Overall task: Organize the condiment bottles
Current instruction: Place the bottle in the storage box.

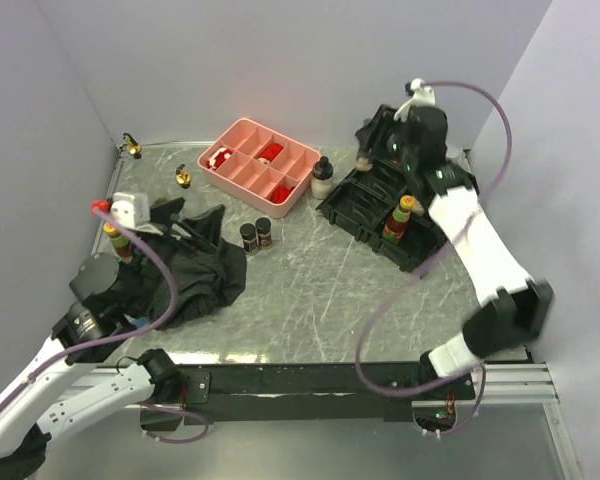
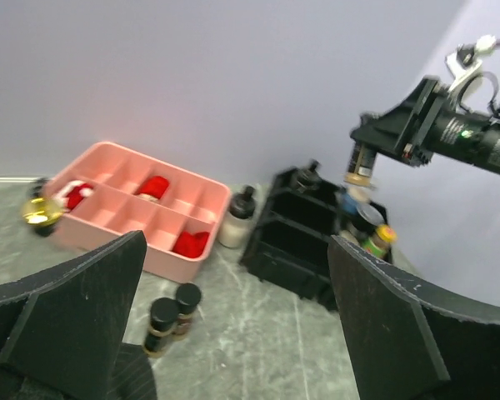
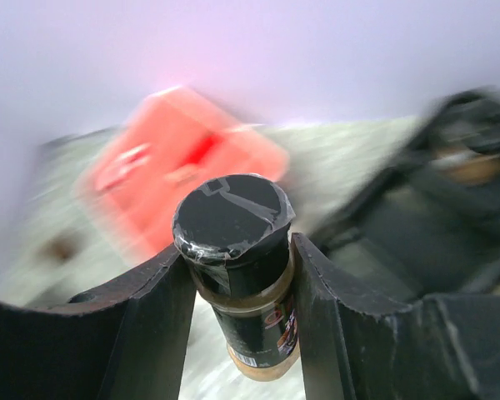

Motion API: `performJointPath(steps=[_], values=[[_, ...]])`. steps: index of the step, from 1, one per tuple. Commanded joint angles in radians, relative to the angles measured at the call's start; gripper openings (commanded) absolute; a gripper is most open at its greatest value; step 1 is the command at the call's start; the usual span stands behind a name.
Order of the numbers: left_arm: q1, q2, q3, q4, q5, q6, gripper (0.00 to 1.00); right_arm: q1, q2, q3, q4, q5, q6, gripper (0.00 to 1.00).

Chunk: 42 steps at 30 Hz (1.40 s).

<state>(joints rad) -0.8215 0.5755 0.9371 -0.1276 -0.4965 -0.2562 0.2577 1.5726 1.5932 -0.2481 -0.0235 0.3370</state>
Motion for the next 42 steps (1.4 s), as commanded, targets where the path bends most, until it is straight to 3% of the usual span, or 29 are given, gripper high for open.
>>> performJointPath(steps=[1, 7, 14, 20, 30, 33, 36, 37, 40, 42], values=[[0.008, 0.101, 0.080, -0.006, 0.179, 0.003, 0.97, 0.130, -0.239, -0.217, 0.219, -0.304, 0.149, 0.12], [0.013, 0.207, 0.161, 0.009, 0.366, 0.026, 0.99, 0.330, -0.416, -0.438, 0.561, -0.461, 0.322, 0.10], [0.019, 0.221, 0.160, 0.029, 0.584, 0.026, 0.98, 0.478, -0.526, -0.581, 0.858, -0.397, 0.419, 0.10], [0.021, 0.219, 0.147, 0.052, 0.739, -0.003, 0.98, 0.514, -0.494, -0.608, 0.952, -0.409, 0.456, 0.11], [0.022, 0.231, 0.132, 0.101, 0.809, -0.044, 0.99, 0.571, -0.477, -0.608, 0.984, -0.391, 0.448, 0.12], [0.021, 0.231, 0.128, 0.115, 0.837, -0.051, 0.88, 0.577, -0.476, -0.611, 0.984, -0.406, 0.447, 0.17], [0.021, 0.227, 0.126, 0.117, 0.860, -0.055, 0.64, 0.578, -0.486, -0.605, 0.934, -0.417, 0.419, 0.31], [0.022, 0.224, 0.126, 0.112, 0.862, -0.055, 0.50, 0.577, -0.490, -0.595, 0.911, -0.418, 0.404, 0.33], [0.021, 0.216, 0.123, 0.100, 0.880, -0.048, 0.33, 0.577, -0.516, -0.567, 0.802, -0.423, 0.335, 0.48], [0.021, 0.213, 0.120, 0.092, 0.891, -0.040, 0.27, 0.577, -0.532, -0.556, 0.744, -0.424, 0.303, 0.56]])
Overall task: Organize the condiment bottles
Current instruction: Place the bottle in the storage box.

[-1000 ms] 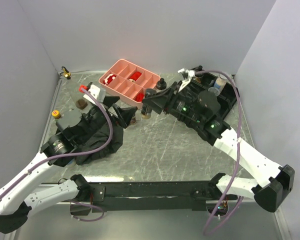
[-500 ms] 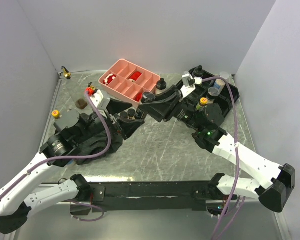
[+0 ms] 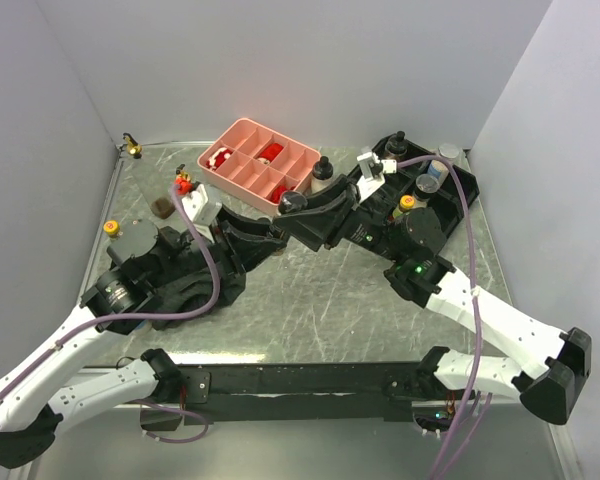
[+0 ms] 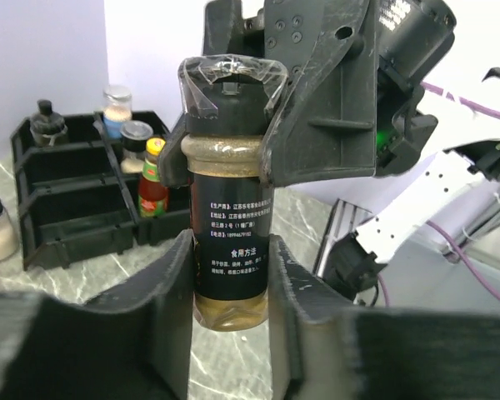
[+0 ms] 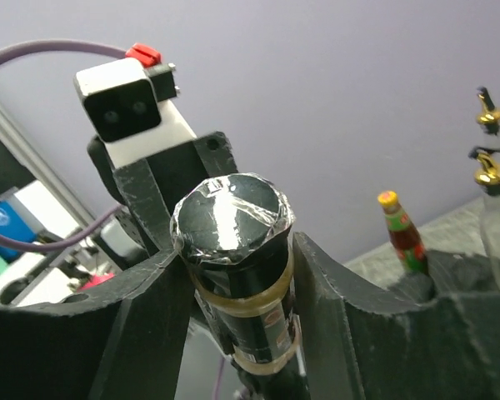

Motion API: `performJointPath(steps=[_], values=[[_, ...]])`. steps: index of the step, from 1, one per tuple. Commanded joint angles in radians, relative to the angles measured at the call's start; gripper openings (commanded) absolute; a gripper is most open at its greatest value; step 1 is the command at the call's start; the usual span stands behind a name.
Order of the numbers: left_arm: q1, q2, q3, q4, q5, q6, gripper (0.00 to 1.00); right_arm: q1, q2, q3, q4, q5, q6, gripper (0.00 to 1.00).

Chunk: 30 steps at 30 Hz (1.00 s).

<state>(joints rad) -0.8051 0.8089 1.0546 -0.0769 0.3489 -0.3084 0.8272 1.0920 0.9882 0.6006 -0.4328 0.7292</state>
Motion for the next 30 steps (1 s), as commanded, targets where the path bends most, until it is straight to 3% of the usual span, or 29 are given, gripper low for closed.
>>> performJointPath(steps=[1, 7, 10, 27, 30], values=[[0.004, -0.022, 0.001, 0.040, 0.058, 0.015, 0.23, 0.007, -0.056, 0.053, -0.117, -0.023, -0.091, 0.58], [0.006, -0.013, 0.001, 0.028, 0.097, 0.037, 0.12, 0.007, -0.058, 0.107, -0.223, -0.086, -0.160, 0.75], [0.004, -0.005, 0.008, 0.003, 0.122, 0.057, 0.12, 0.006, -0.061, 0.128, -0.284, -0.092, -0.201, 0.81], [0.004, 0.001, 0.004, -0.049, 0.119, 0.101, 0.12, -0.016, -0.112, 0.173, -0.479, -0.050, -0.284, 0.73], [0.004, 0.000, 0.008, -0.057, 0.117, 0.106, 0.12, -0.028, -0.122, 0.175, -0.499, -0.040, -0.287, 0.68]])
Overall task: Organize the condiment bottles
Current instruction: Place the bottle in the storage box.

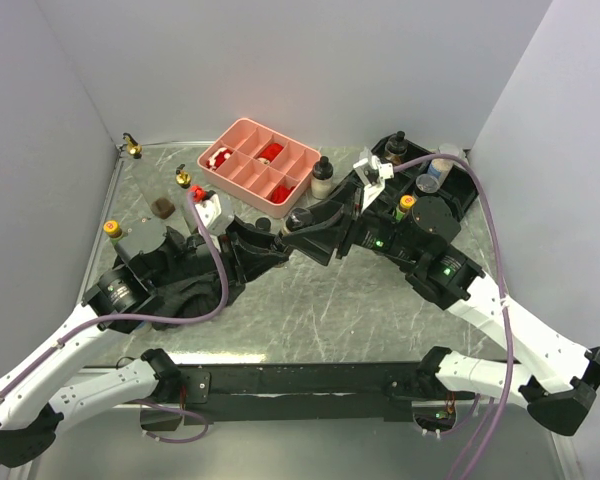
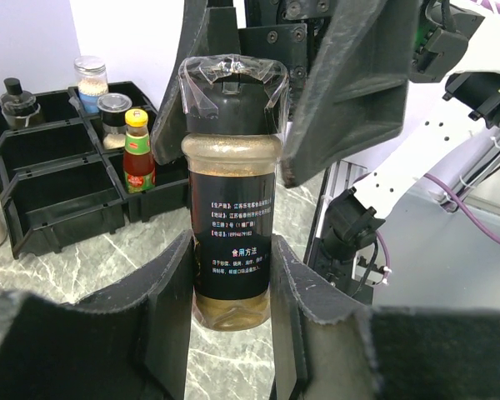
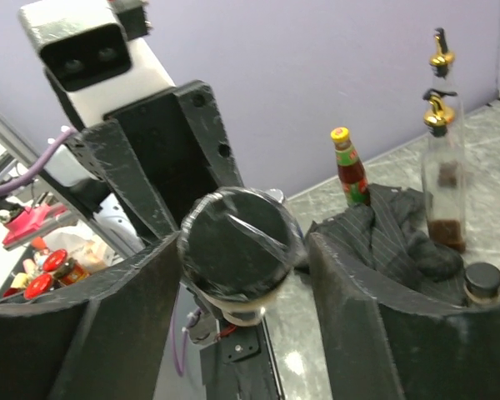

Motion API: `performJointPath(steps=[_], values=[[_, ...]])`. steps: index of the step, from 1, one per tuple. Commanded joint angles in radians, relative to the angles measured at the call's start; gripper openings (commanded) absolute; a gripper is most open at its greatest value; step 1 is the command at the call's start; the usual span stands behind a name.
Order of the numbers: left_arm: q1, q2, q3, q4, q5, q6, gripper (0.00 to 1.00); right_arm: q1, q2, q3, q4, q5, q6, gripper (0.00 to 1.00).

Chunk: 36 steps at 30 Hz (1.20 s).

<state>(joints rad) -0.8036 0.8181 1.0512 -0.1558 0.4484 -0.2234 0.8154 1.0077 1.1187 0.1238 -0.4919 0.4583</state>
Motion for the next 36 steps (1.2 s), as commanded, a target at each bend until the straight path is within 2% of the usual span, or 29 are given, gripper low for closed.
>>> performJointPath(steps=[1, 4, 7, 10, 12, 14, 16, 26, 27, 29, 30, 31, 32, 33, 34, 35, 36], values=[[0.003, -0.010, 0.009, 0.027, 0.019, 0.019, 0.12, -0.019, -0.043, 0.040, -0.021, 0.019, -0.017, 0.67], [0.004, -0.011, 0.007, 0.022, 0.016, 0.024, 0.12, -0.022, -0.052, 0.029, -0.004, 0.015, -0.010, 0.66], [0.003, -0.007, 0.007, 0.016, 0.021, 0.030, 0.12, -0.024, -0.044, 0.036, -0.004, 0.001, -0.004, 0.72], [0.003, -0.005, 0.006, 0.012, 0.023, 0.035, 0.12, -0.032, -0.044, 0.041, -0.001, -0.007, 0.002, 0.72], [0.003, -0.007, 0.004, 0.012, 0.024, 0.036, 0.12, -0.035, -0.044, 0.041, 0.002, -0.008, 0.005, 0.70], [0.003, -0.007, 0.003, 0.013, 0.026, 0.038, 0.12, -0.038, -0.041, 0.041, 0.005, -0.013, 0.010, 0.63], [0.003, -0.007, 0.003, 0.010, 0.024, 0.039, 0.12, -0.039, -0.040, 0.038, 0.013, -0.019, 0.014, 0.62], [0.003, -0.002, 0.006, -0.005, 0.026, 0.050, 0.12, -0.047, -0.023, 0.052, 0.031, -0.053, 0.036, 0.70], [0.003, -0.002, 0.004, -0.002, 0.027, 0.052, 0.12, -0.047, -0.020, 0.053, 0.027, -0.048, 0.039, 0.68], [0.003, -0.005, 0.003, 0.001, 0.027, 0.052, 0.12, -0.047, -0.021, 0.044, 0.043, -0.053, 0.048, 0.55], [0.003, -0.005, 0.003, 0.001, 0.024, 0.050, 0.15, -0.047, -0.020, 0.041, 0.049, -0.056, 0.055, 0.42], [0.003, -0.008, 0.003, 0.004, 0.018, 0.048, 0.20, -0.047, -0.018, 0.043, 0.051, -0.057, 0.057, 0.37], [0.003, -0.013, 0.001, 0.007, 0.001, 0.044, 0.40, -0.047, -0.017, 0.047, 0.047, -0.060, 0.057, 0.33], [0.003, -0.014, -0.006, 0.010, -0.013, 0.041, 0.51, -0.048, -0.014, 0.050, 0.040, -0.057, 0.051, 0.24], [0.003, -0.022, -0.011, 0.018, -0.023, 0.035, 0.61, -0.048, -0.012, 0.055, 0.027, -0.048, 0.046, 0.21], [0.004, -0.033, -0.016, 0.030, -0.063, 0.033, 0.81, -0.051, -0.008, 0.062, 0.017, -0.037, 0.040, 0.20], [0.003, -0.037, -0.025, 0.033, -0.094, 0.030, 0.90, -0.064, -0.008, 0.067, 0.008, -0.031, 0.028, 0.17]])
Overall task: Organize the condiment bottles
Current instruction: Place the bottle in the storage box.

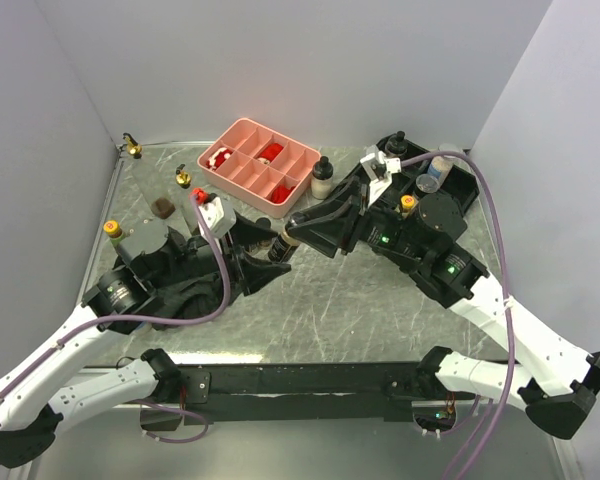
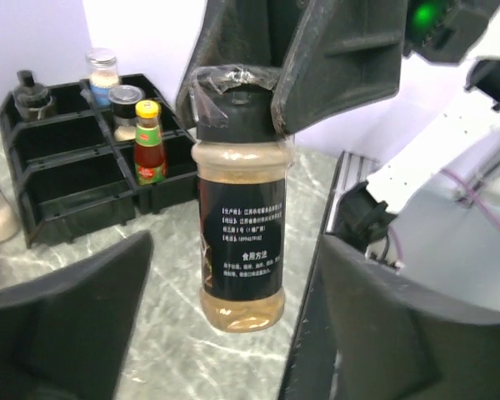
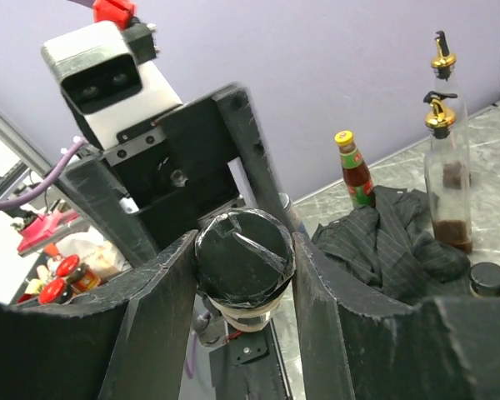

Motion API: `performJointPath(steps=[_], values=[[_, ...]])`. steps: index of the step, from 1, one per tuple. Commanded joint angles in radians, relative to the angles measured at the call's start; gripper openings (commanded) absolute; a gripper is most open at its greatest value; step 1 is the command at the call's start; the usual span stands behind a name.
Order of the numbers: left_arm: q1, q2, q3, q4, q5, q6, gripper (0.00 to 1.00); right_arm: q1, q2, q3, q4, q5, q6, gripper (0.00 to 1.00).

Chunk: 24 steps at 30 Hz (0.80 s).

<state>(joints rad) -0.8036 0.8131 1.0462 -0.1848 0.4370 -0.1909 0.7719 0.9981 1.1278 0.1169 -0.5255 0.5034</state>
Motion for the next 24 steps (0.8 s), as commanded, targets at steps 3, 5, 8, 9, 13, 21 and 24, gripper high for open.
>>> performJointPath(steps=[3, 5, 8, 9, 13, 21, 24], values=[[0.003, -0.040, -0.029, 0.041, -0.161, 0.010, 0.96, -0.066, 0.011, 0.089, -0.039, 0.073, -0.064, 0.13], [0.001, -0.046, -0.046, 0.039, -0.190, 0.019, 0.96, -0.100, 0.023, 0.122, -0.089, 0.135, -0.113, 0.12], [0.001, -0.048, -0.055, 0.041, -0.228, 0.022, 0.96, -0.187, 0.048, 0.144, -0.108, 0.197, -0.157, 0.10], [0.001, -0.048, -0.054, 0.038, -0.233, 0.025, 0.97, -0.200, 0.051, 0.141, -0.102, 0.272, -0.210, 0.10], [0.001, -0.057, -0.067, 0.048, -0.271, 0.021, 0.96, -0.240, 0.106, 0.122, -0.038, 0.566, -0.385, 0.10], [0.001, -0.094, -0.127, 0.102, -0.310, -0.013, 0.96, -0.394, 0.332, 0.063, 0.240, 0.851, -0.577, 0.07], [0.001, -0.114, -0.141, 0.117, -0.323, -0.022, 0.96, -0.463, 0.445, 0.084, 0.293, 0.819, -0.552, 0.07]])
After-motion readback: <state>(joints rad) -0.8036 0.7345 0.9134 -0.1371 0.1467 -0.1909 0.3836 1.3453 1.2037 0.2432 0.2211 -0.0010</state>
